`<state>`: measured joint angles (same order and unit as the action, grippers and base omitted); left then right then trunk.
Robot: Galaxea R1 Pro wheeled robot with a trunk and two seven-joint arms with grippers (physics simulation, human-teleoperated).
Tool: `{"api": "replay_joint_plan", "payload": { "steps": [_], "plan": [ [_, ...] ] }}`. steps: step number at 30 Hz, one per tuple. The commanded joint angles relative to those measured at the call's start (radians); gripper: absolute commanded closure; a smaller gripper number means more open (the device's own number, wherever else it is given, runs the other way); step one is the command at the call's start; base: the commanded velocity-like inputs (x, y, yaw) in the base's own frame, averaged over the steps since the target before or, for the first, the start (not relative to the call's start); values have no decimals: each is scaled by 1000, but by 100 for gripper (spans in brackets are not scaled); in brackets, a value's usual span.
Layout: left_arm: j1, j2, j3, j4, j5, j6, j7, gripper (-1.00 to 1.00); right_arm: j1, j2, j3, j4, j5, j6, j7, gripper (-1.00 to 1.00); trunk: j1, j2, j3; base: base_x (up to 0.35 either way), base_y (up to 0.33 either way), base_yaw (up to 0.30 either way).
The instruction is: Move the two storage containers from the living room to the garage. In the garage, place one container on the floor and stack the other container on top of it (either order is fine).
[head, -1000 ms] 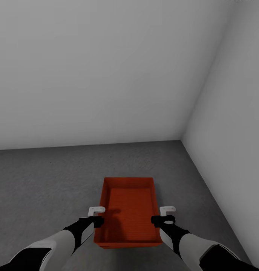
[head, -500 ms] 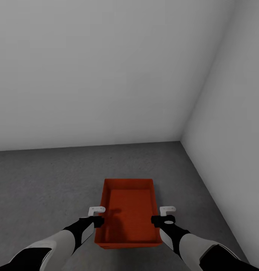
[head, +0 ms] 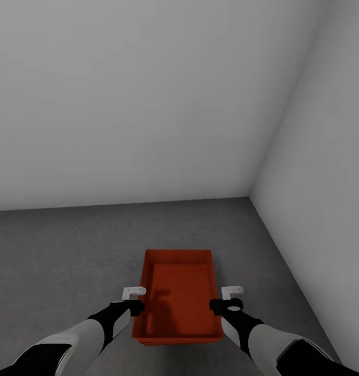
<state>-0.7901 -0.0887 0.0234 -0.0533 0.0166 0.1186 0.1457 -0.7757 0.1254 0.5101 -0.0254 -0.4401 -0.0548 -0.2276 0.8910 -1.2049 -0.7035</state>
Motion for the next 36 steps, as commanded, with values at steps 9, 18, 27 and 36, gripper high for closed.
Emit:
{"api": "replay_joint_plan", "payload": {
  "steps": [9,18,27,36],
  "plan": [
    [0,0,2,-2,2,7,2,-100,-1,-1,8,1,-10,-7,-4,-100,-35,63,28,0,0,0],
    [-1,-3,2,1,2,6,5,-100,-1,-1,8,4,-11,-12,-3,-100,-65,119,53,0,0,0],
    [-1,-3,2,1,2,4,-2,-100,-1,-1,8,4,-9,-14,-4,-100,-65,119,53,0,0,0],
    [0,1,3,-1,6,11,-3,-100,-1,-1,8,4,-10,-14,-6,-100,-65,119,53,-78,0,0]
  ]
}}
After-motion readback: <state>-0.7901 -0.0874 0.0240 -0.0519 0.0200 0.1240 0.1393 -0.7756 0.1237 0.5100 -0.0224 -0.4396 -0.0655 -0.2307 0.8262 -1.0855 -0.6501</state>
